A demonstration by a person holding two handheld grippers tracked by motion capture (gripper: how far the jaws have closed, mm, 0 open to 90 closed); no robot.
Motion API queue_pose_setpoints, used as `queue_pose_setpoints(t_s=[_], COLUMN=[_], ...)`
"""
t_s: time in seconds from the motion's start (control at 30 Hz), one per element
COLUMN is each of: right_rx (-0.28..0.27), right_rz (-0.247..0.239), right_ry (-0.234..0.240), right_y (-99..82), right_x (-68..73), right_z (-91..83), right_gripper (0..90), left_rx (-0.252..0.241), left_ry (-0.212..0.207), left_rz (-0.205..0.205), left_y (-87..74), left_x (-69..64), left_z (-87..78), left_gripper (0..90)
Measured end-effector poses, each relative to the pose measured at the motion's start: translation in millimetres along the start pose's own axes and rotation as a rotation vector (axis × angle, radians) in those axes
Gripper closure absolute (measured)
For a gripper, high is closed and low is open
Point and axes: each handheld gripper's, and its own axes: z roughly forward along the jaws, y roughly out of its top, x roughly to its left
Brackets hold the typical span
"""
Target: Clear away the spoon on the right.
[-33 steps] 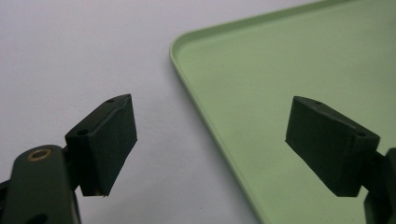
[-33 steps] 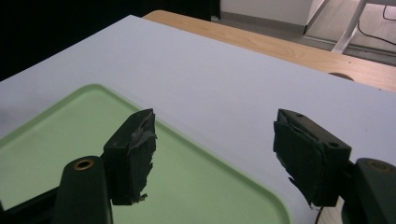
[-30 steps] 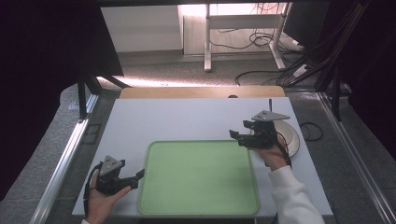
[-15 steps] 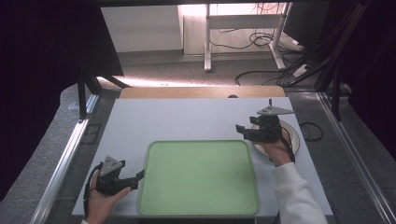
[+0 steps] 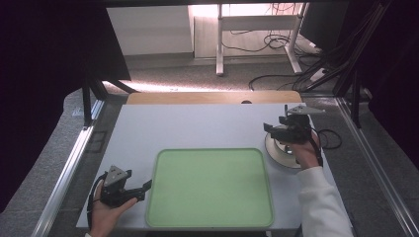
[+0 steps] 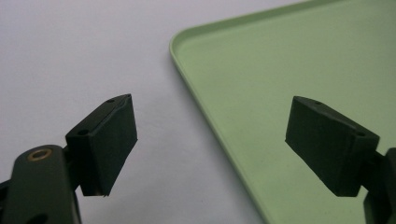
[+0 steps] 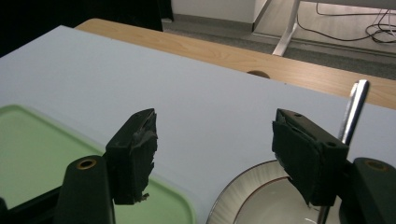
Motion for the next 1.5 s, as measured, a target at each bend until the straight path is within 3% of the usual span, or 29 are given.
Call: queue_pose_setpoints(t_s=[0.37, 0.5, 0.77, 0.97, 1.17, 1.33, 1.37, 1.5], right_rx=[0.019, 0.011, 0.065, 0.074, 0.129, 0.155, 0.16, 0.145], right_rz=[0.046, 0.06, 0.091, 0.139, 0.15, 0.158, 0.165, 0.185], right_ry=[-0.066, -0.096, -0.149, -0.151, -0.151, -0.135, -0.133, -0.124], right_y=[3.3, 7.2, -1.3, -4.2, -9.9, -14.1, -15.5, -15.0], right_x=[-26.8, -37.0, -54.7, -65.6, -69.8, -73.8, -75.7, -77.7], right_z=[18.7, 24.5, 36.4, 41.0, 50.1, 51.3, 51.5, 48.0], right_gripper=[31.5, 32.2, 37.2, 47.6, 63.4, 70.2, 76.4, 82.8], left_rx=[0.001, 0.001, 0.001, 0.007, 0.007, 0.017, 0.015, 0.009], left_ry=[0.013, 0.022, 0.017, -0.004, 0.0, -0.005, -0.006, 0.0], left_rz=[0.005, -0.018, -0.012, -0.027, -0.03, -0.019, -0.016, -0.022], left_y=[-1.8, -5.0, -3.3, -5.5, -4.2, -3.5, -3.8, -4.1], left_x=[-1.9, 1.6, 0.2, 0.0, 0.6, -1.0, -1.1, 0.4], left_z=[-1.9, -4.3, -2.3, -4.0, -3.1, 0.9, 0.6, -2.3], left_gripper=[16.3, 16.3, 16.5, 16.5, 16.5, 16.5, 16.5, 16.5])
